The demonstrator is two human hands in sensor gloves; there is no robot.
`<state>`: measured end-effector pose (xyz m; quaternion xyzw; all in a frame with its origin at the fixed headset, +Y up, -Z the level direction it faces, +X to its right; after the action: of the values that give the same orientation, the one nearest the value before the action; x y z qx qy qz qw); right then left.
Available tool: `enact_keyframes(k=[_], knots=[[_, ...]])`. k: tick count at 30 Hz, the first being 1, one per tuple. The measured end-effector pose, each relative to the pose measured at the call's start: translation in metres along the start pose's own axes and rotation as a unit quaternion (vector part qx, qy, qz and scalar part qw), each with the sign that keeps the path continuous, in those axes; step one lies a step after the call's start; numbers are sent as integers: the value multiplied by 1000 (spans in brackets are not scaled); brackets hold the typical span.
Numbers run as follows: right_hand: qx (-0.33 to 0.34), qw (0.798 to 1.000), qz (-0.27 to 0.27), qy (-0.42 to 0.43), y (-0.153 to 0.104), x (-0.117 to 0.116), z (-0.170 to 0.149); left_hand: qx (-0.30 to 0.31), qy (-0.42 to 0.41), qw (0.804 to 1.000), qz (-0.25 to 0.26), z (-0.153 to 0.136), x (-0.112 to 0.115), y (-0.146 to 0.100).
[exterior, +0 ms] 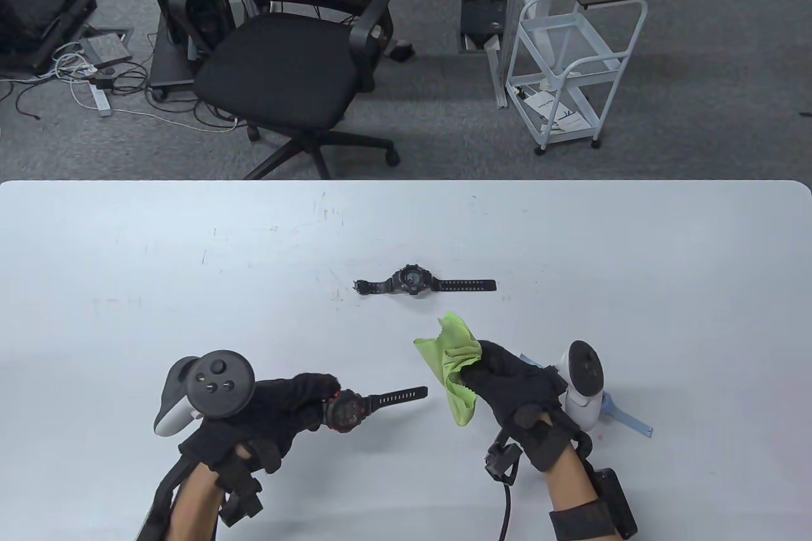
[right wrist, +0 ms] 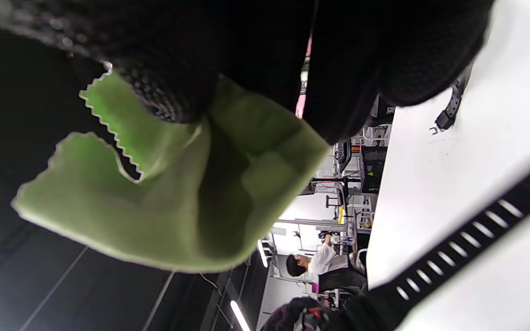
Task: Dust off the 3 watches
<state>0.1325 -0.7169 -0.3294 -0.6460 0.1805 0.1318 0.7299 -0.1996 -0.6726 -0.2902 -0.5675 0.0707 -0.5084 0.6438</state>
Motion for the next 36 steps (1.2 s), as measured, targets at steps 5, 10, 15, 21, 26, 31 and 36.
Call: enact_keyframes(k=[5, 10, 15, 21, 26, 31, 36], knots=[[-9, 997, 19, -71, 1, -10, 1, 19, -10, 999, -37, 0, 12, 4], [-14, 987, 62, -148, 3, -30, 4, 45, -53, 995, -69, 1, 22, 8], [-17, 970, 125, -209, 3, -58, 4, 57, -77, 993, -74, 0, 28, 12], [-25, 961, 167, -218, 2, -80, -1, 70, -105, 991, -54, -1, 29, 14], [-26, 963, 167, -211, 3, -83, -4, 70, -130, 988, -43, -7, 31, 17], [-51, 961, 175, -209, 3, -87, -11, 61, -133, 988, -50, -10, 37, 20], [-66, 959, 150, -233, 5, -79, -16, 55, -153, 985, -62, -12, 43, 21]])
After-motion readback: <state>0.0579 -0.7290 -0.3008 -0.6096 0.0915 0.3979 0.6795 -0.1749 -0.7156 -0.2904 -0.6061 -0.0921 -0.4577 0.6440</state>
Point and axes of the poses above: the tracker on the back of each hand, its own z axis roughly to the thumb side, its own y axis roughly from the wrist to the fingertips, x = y × z, the point moved 4 cm from there along y, roughly from the wrist to the fingertips, and after that the axes turned 4 degrees about -x, right-handed, at the moved point
